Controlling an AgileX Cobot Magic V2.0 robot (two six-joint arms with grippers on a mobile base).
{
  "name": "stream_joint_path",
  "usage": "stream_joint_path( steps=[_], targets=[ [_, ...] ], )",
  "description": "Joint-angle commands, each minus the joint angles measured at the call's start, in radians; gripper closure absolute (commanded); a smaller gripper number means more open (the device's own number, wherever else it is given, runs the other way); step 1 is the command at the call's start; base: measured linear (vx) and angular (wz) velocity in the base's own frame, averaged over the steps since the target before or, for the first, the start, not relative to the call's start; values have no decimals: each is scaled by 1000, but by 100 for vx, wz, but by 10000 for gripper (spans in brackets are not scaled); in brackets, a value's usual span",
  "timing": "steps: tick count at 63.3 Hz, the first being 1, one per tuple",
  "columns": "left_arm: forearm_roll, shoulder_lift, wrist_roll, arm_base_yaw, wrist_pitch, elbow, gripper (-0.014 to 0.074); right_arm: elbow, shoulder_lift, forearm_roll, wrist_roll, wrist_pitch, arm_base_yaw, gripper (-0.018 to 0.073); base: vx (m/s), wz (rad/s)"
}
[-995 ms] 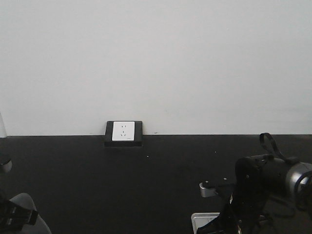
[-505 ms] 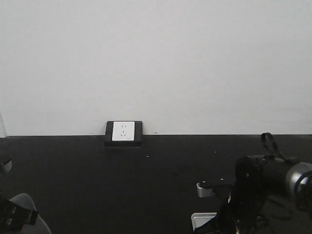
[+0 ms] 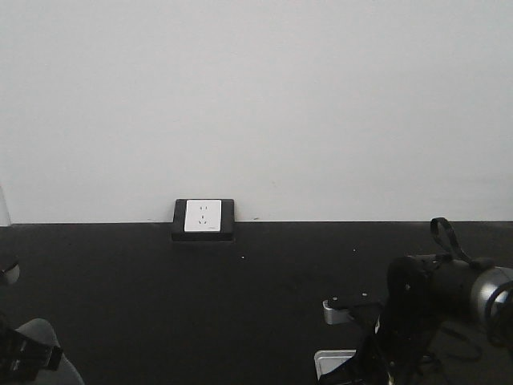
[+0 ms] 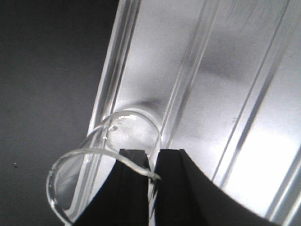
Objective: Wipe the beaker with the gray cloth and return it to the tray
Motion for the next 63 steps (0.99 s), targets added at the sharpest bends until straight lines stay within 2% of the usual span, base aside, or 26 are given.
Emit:
stream_joint_path(
  steps=[1, 8, 15, 24, 27, 34, 41, 46, 51, 63],
  targets=[
    [-40, -37, -2, -7, -28, -47, 603, -27, -88, -22, -17, -39, 1, 571, 0, 0],
    [-107, -37, 11, -7, -25, -99, 603, -27, -151, -59, -16, -92, 1, 571, 0, 0],
    [-249, -37, 82, -7, -31, -164, 603, -27, -225, -43, -17, -163, 1, 571, 0, 0],
    [-511, -37, 212, -7, -62, -221, 601, -27, -300, 53, -45, -253, 33, 571, 0, 0],
    [-630, -37, 266, -8, -79, -234, 601, -27, -321, 85, -64, -275, 58, 571, 0, 0],
    [-850, -37, 382, -23, -110, -251, 599, -27, -343, 137, -90, -293, 148, 571, 0, 0],
    [-995, -37, 482, -53, -97, -259, 598, -27, -347, 193, -87, -326, 242, 571, 0, 0],
    [-1023, -37, 521, -79, -62, -259, 596, -27, -347, 238, -85, -372, 291, 571, 0, 0],
    [-1019, -36, 523, -101, -12, -259, 596, -27, -347, 272, -73, -428, 324, 571, 0, 0],
    [-921, -36, 500, -108, 149, -259, 596, -28, -351, 254, 27, -559, 329, 571, 0, 0]
  ],
)
